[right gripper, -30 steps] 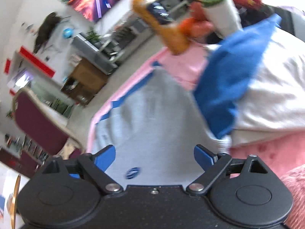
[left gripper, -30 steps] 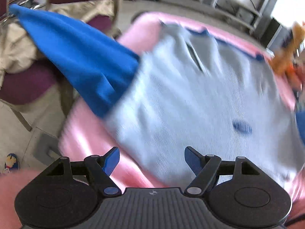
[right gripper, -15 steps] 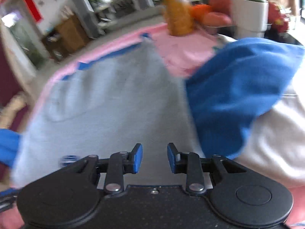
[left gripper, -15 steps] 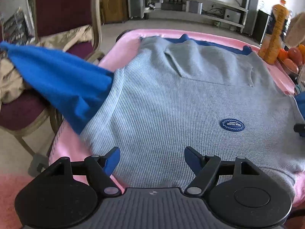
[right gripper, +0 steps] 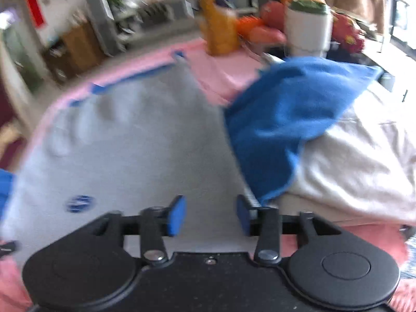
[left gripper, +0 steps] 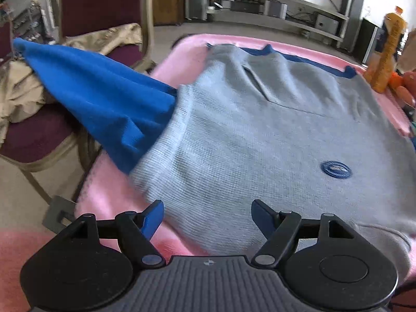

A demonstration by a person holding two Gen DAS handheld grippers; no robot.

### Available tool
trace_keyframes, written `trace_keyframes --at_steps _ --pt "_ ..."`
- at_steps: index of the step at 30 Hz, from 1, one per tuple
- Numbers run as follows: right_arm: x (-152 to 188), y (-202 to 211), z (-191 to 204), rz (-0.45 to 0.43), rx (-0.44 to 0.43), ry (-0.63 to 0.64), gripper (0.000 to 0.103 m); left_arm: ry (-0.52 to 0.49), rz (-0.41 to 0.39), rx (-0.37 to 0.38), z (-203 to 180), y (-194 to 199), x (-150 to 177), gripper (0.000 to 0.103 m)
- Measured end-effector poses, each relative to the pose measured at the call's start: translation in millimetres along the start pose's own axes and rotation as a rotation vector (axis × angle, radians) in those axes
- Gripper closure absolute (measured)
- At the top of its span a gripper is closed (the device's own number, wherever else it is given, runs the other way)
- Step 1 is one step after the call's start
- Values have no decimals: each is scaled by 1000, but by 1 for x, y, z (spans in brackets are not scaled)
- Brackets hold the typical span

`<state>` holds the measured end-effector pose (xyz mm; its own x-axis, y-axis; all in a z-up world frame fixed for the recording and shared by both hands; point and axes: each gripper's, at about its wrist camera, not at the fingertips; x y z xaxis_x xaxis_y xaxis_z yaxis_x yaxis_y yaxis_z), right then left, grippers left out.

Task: Fold clothes

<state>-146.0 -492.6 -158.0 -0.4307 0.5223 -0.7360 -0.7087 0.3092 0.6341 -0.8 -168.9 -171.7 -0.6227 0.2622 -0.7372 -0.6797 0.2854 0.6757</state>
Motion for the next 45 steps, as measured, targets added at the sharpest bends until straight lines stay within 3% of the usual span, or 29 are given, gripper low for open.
trace_keyframes --at_steps 4,6,10,11,12,14,19,25,29,32,33,35,36,39,45 --pt "13 6 14 61 -131 -18 58 -134 38 -31 -20 -8 8 30" --pt "18 0 18 110 -150 -16 58 -199 68 -99 -26 -15 15 21" --pt "25 -12 20 205 -125 -12 55 -141 97 -124 -16 -19 9 21" --pt "24 -12 19 211 -118 -24 55 -104 108 -114 -10 -19 5 27" --pt "20 -10 17 201 -118 -47 56 -66 116 -93 -4 -18 1 36" --pt "7 1 13 154 -149 -101 55 -12 92 -54 6 -10 -10 38" --pt "-47 33 13 13 -226 -170 52 15 -81 -32 20 18 -57 37" --pt "-112 38 29 -163 -303 -145 46 69 -209 -11 26 24 -116 32" --pt "-143 5 34 -232 -289 -130 39 52 -219 -53 18 -10 -145 31" --pt "-156 -43 29 -215 -234 -144 39 28 -197 -99 14 -49 -159 36" --pt "-160 -62 27 -200 -213 -149 39 19 -183 -117 13 -64 -164 44" --pt "-169 -100 23 -161 -168 -148 51 6 -168 -134 14 -93 -173 52" --pt "-173 -119 23 -142 -149 -135 62 -1 -162 -142 14 -108 -178 52" --pt "-185 -178 22 -85 -90 -95 63 -30 -148 -166 10 -150 -191 52" --pt "-189 -266 28 -9 -42 -70 39 -54 -107 -226 5 -221 -210 52"
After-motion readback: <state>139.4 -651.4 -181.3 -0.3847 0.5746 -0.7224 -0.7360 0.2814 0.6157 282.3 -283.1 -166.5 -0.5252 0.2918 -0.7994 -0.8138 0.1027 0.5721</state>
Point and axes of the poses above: each gripper's, at about its wrist camera, not at the fingertips, and y roughly against the way its jaws point, z to its left, x to its underside, and after that the axes turned 10 degrees about -z, right-handed
